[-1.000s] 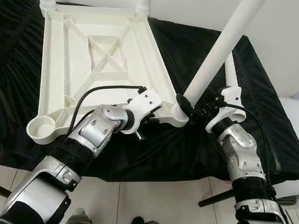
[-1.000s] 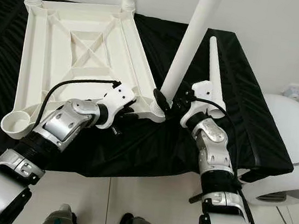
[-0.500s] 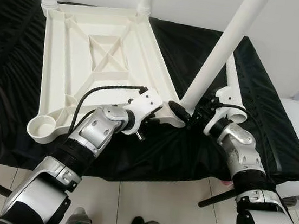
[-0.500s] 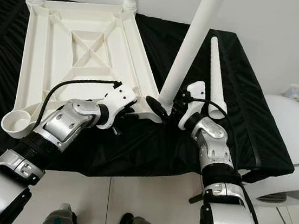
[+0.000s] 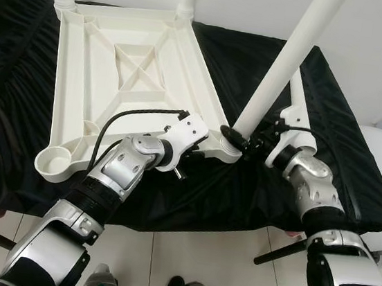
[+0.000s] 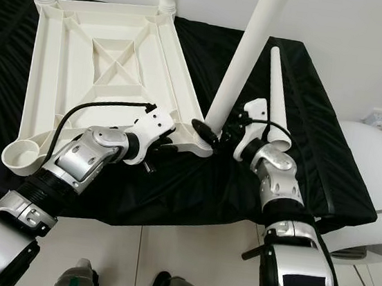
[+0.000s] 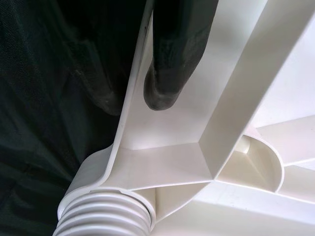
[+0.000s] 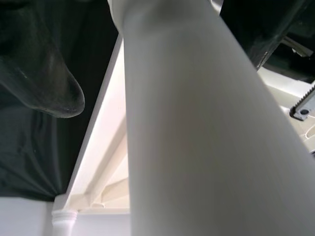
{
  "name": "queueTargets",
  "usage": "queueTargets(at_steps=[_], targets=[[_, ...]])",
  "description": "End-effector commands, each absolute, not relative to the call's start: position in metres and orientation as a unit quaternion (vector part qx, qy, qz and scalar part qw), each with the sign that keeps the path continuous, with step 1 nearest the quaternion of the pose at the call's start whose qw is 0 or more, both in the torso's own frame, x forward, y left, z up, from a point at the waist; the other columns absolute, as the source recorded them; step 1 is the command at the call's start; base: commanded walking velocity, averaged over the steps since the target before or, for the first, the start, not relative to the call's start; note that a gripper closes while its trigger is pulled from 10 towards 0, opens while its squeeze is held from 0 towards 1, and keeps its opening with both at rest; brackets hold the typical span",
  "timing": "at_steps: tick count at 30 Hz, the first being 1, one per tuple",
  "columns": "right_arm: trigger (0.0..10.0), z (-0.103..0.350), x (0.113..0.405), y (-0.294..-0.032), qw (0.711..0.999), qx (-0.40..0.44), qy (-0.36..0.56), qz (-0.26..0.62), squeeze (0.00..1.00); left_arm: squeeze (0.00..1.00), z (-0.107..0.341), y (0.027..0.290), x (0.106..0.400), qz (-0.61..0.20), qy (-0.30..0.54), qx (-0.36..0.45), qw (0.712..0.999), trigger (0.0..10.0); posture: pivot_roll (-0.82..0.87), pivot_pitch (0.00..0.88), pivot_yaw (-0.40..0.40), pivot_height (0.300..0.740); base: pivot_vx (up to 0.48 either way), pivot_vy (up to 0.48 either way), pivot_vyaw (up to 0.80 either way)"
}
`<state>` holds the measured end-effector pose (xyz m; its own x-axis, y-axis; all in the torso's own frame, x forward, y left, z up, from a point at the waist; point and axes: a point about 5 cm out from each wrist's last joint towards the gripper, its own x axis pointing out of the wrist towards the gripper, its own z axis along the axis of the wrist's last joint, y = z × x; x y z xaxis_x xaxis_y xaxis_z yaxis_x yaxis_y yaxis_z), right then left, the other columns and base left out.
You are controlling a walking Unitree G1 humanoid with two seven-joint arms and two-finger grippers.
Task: Building children table
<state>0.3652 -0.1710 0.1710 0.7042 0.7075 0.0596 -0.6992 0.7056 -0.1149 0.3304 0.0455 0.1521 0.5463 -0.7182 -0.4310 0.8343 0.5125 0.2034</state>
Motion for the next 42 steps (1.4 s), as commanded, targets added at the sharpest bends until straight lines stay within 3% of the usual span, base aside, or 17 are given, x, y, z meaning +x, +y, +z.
queueTargets(at_steps=[1, 3, 5, 10, 11, 13, 14, 16, 18, 19, 22, 24, 25, 39, 40, 41, 42], targets=[[5.7, 0.1698, 0.3656, -0.1764, 0.924, -0.044, -0.047, 0.378, 0.00, 0.00, 0.1586, 0.0420, 0.3289, -0.457, 0.130, 0.204, 0.856, 10.0, 0.05, 0.042, -0.086, 0.740, 0.000, 0.000, 0.00], [5.7, 0.1705, 0.3662, -0.1765, 0.924, -0.044, -0.047, 0.377, 0.00, 0.00, 0.1587, 0.0420, 0.3290, -0.457, 0.130, 0.204, 0.856, 10.0, 0.05, 0.042, -0.086, 0.740, 0.000, 0.000, 0.00], [9.1, 0.1719, 0.3669, -0.1750, 0.922, -0.041, -0.050, 0.381, 0.00, 0.00, 0.1589, 0.0418, 0.3290, -0.457, 0.130, 0.204, 0.856, 10.0, 0.05, 0.043, -0.085, 0.740, 0.000, 0.000, 0.00], [10.0, 0.1718, 0.3676, -0.1733, 0.920, -0.047, -0.050, 0.385, 0.00, 0.00, 0.1595, 0.0414, 0.3293, -0.457, 0.129, 0.204, 0.856, 10.0, 0.05, 0.043, -0.085, 0.740, 0.000, 0.000, 0.00], [6.7, 0.1718, 0.3680, -0.1732, 0.920, -0.049, -0.050, 0.386, 0.00, 0.00, 0.1598, 0.0414, 0.3293, -0.457, 0.128, 0.205, 0.856, 10.0, 0.05, 0.043, -0.085, 0.740, 0.000, 0.000, 0.00], [5.2, 0.1720, 0.3683, -0.1734, 0.920, -0.050, -0.051, 0.387, 0.00, 0.00, 0.1599, 0.0413, 0.3294, -0.457, 0.128, 0.205, 0.856, 10.0, 0.05, 0.045, -0.085, 0.740, 0.000, 0.000, 0.00], [5.4, 0.1722, 0.3685, -0.1736, 0.919, -0.051, -0.051, 0.387, 0.00, 0.00, 0.1599, 0.0413, 0.3293, -0.457, 0.128, 0.205, 0.856, 10.0, 0.05, 0.045, -0.086, 0.740, 0.000, 0.000, 0.00], [1.5, 0.1728, 0.3685, -0.1740, 0.918, -0.053, -0.052, 0.389, 0.00, 0.00, 0.1600, 0.0411, 0.3293, -0.457, 0.128, 0.205, 0.856, 10.0, 0.05, 0.045, -0.088, 0.740, 0.000, 0.000, 0.00], [1.2, 0.1728, 0.3685, -0.1743, 0.918, -0.055, -0.052, 0.389, 0.00, 0.00, 0.1600, 0.0410, 0.3292, -0.457, 0.128, 0.205, 0.856, 10.0, 0.05, 0.045, -0.088, 0.740, 0.000, 0.000, 0.00], [0.0, 0.1728, 0.3684, -0.1748, 0.918, -0.057, -0.052, 0.389, 0.00, 0.00, 0.1601, 0.0408, 0.3291, -0.457, 0.128, 0.205, 0.856, 10.0, 0.05, 0.046, -0.089, 0.740, 0.000, 0.000, 0.00], [0.0, 0.1728, 0.3684, -0.1755, 0.918, -0.058, -0.051, 0.389, 0.00, 0.00, 0.1602, 0.0405, 0.3291, -0.457, 0.127, 0.204, 0.857, 10.0, 0.05, 0.047, -0.090, 0.740, 0.000, 0.000, 0.00], [1.0, 0.1727, 0.3689, -0.1760, 0.920, -0.061, -0.049, 0.384, 0.00, 0.00, 0.1605, 0.0402, 0.3297, -0.456, 0.127, 0.203, 0.857, 10.0, 0.04, 0.047, -0.091, 0.740, 0.000, 0.000, 0.00], [9.6, 0.1725, 0.3694, -0.1762, 0.921, -0.064, -0.047, 0.381, 0.00, 0.00, 0.1608, 0.0401, 0.3300, -0.456, 0.126, 0.203, 0.857, 10.0, 0.04, 0.047, -0.091, 0.740, 0.000, 0.000, 0.00], [10.0, 0.1713, 0.3689, -0.1772, 0.922, -0.057, -0.048, 0.380, 0.00, 0.00, 0.1614, 0.0405, 0.3306, -0.454, 0.124, 0.204, 0.858, 10.0, 0.04, 0.049, -0.093, 0.740, 0.000, 0.000, 0.00], [7.1, 0.1699, 0.3685, -0.1774, 0.924, -0.056, -0.048, 0.374, 0.00, 0.00, 0.1613, 0.0404, 0.3304, -0.454, 0.124, 0.204, 0.858, 10.0, 0.04, 0.049, -0.094, 0.740, 0.000, 0.000, 0.00], [7.1, 0.1690, 0.3684, -0.1776, 0.926, -0.057, -0.047, 0.370, 0.00, 0.00, 0.1612, 0.0403, 0.3302, -0.455, 0.124, 0.204, 0.858, 10.0, 0.04, 0.049, -0.094, 0.740, 0.000, 0.000, 0.00], [10.0, 0.1684, 0.3678, -0.1772, 0.927, -0.056, -0.047, 0.369, 0.00, 0.00, 0.1611, 0.0402, 0.3301, -0.455, 0.124, 0.204, 0.858, 10.0, 0.04, 0.049, -0.094, 0.740, 0.000, 0.000, 0.00]])
